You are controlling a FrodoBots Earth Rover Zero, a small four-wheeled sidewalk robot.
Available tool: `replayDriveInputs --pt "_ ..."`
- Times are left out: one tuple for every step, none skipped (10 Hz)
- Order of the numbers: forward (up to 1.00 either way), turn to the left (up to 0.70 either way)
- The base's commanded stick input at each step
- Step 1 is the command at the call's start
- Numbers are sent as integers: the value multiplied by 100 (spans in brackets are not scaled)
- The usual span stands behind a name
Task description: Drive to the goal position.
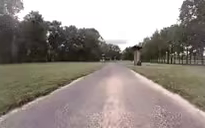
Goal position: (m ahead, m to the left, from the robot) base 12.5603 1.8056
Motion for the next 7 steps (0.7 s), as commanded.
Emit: replayDriveInputs --pt "70 0" --pt "70 0" --pt "70 0" --pt "70 0" --pt "70 0" --pt "70 0" --pt "70 0"
